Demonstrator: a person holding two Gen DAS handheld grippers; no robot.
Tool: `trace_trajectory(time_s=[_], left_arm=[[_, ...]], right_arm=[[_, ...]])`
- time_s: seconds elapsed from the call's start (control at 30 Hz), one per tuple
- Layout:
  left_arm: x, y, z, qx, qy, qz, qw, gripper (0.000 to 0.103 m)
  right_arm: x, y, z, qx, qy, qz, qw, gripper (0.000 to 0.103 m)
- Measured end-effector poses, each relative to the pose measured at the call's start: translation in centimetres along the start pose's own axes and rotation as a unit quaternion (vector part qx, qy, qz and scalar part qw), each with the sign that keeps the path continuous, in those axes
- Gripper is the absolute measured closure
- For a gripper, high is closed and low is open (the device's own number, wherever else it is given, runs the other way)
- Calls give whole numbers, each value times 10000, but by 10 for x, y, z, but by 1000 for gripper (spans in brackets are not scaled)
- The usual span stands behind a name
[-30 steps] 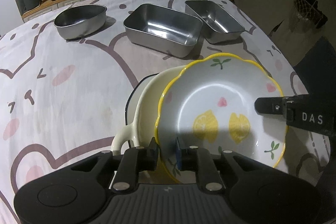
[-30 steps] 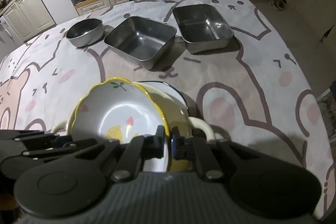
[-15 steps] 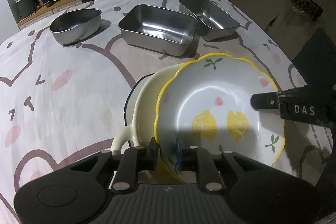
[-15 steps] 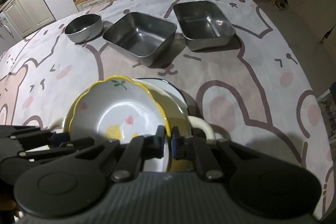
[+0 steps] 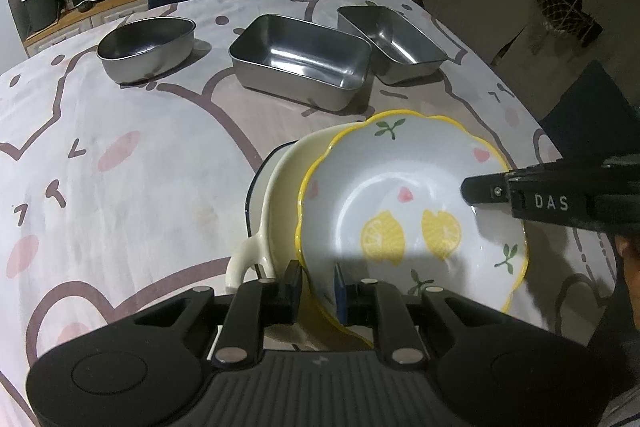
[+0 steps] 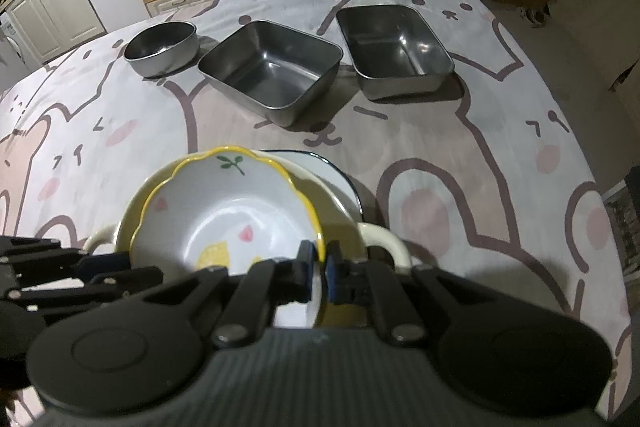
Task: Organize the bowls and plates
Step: 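Lower the yellow-rimmed plate into the cream bowl with both grippers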
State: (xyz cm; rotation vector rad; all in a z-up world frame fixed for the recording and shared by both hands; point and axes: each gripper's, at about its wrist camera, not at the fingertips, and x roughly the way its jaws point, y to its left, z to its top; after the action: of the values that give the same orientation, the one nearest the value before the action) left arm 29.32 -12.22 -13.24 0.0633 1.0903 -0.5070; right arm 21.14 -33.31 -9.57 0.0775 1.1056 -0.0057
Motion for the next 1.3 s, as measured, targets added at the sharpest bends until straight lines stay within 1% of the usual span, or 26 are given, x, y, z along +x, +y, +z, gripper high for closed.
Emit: trace_trajectory(time_s=[0.17, 0.4, 0.57, 0.83, 1.03, 1.2, 1.3], left_arm=[[-7, 3, 0, -45, -36, -42, 10000, 84], [-19, 9, 0, -91, -186, -81, 9998, 84], [-23, 13, 0, -137, -215, -132, 9996, 83], [-23, 14, 0, -137, -223, -178, 9995, 83], [-29, 13, 3, -178, -318, -255, 9990, 84], [-32, 7, 7, -191, -408, -357, 9983, 83], [-30, 0, 8, -128, -383, -407, 9984, 83]], right_arm=[[2, 0, 1, 15, 42, 9, 10000, 95], [7, 3, 3, 19, 77, 34, 10000, 95], [12, 5, 4, 97, 140, 125, 9998, 94], [22, -7, 7, 404, 332, 254, 9983, 94], [30, -15, 5, 557, 518, 381, 9964, 92], [33, -16, 5, 593, 644, 483, 9950, 92], [34, -19, 5, 666, 689, 526, 9940, 92]])
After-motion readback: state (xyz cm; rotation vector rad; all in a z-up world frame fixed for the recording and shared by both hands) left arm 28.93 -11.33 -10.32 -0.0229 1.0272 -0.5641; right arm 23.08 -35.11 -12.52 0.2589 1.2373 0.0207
